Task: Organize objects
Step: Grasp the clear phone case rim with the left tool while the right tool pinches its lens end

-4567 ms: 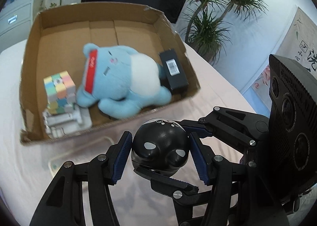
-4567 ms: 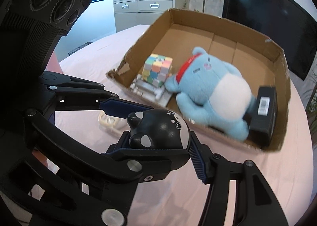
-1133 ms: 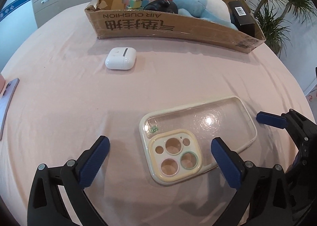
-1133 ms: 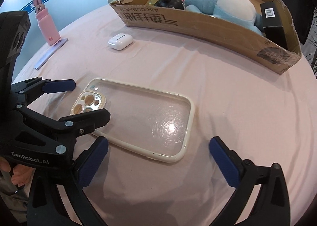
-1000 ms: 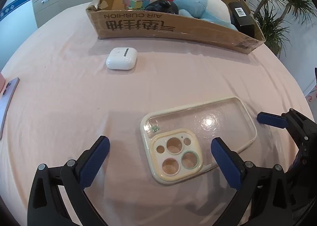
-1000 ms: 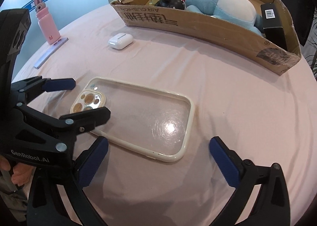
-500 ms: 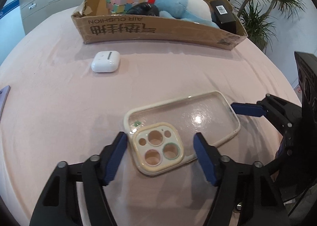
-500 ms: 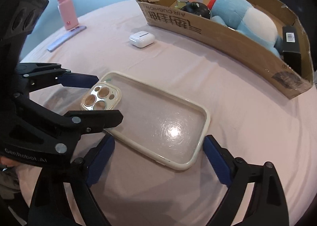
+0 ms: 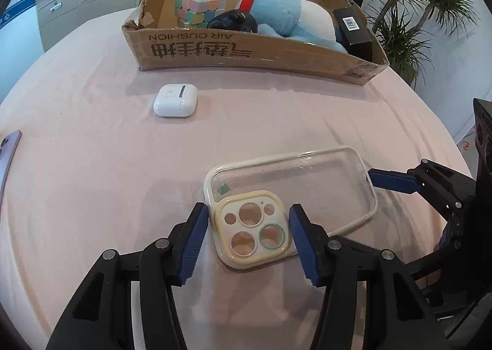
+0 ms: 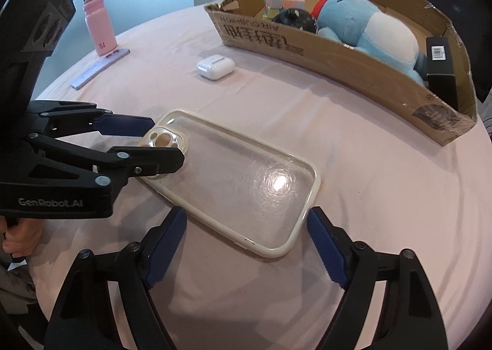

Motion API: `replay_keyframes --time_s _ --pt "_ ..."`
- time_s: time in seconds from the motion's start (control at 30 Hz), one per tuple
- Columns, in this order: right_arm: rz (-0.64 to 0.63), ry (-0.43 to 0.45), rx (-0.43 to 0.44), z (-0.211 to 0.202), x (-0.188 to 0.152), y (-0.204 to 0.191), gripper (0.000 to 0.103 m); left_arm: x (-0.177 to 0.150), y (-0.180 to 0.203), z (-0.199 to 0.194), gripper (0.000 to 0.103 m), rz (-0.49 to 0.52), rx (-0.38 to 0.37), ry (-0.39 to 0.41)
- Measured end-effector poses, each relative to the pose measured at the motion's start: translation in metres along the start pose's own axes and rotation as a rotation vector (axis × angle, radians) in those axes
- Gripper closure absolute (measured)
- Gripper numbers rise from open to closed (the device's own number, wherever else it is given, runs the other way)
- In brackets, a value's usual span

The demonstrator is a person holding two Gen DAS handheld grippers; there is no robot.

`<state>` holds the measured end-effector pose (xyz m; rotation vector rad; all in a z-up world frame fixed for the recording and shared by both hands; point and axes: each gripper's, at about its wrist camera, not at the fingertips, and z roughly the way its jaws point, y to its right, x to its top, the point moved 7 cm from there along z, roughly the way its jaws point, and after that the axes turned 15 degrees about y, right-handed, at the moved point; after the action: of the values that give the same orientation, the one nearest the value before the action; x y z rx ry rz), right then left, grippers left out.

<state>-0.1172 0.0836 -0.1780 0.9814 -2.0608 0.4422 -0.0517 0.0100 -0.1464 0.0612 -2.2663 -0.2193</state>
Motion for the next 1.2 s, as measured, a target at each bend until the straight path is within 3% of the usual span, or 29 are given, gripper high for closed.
replay_keyframes --time_s 0.23,0.4,0.87,1.2 --pt "0.054 -0.002 0.002 -0.003 0.002 0.012 0.030 0.000 0.004 0.002 0.050 0.024 -0.004 -0.009" --pt "-0.009 -0.049 0.034 0.004 -0.006 0.003 0.017 -0.002 0.002 0.008 0.049 0.001 -0.032 -0.037" --pt "-0.005 -0.018 -0.014 0.001 -0.007 0.002 0.020 0.004 0.005 0.004 0.049 0.026 -0.004 -0.021" --pt "0.006 0.044 -0.040 -0.014 0.011 0.006 0.020 0.028 0.010 -0.009 0.049 0.029 -0.016 0.022"
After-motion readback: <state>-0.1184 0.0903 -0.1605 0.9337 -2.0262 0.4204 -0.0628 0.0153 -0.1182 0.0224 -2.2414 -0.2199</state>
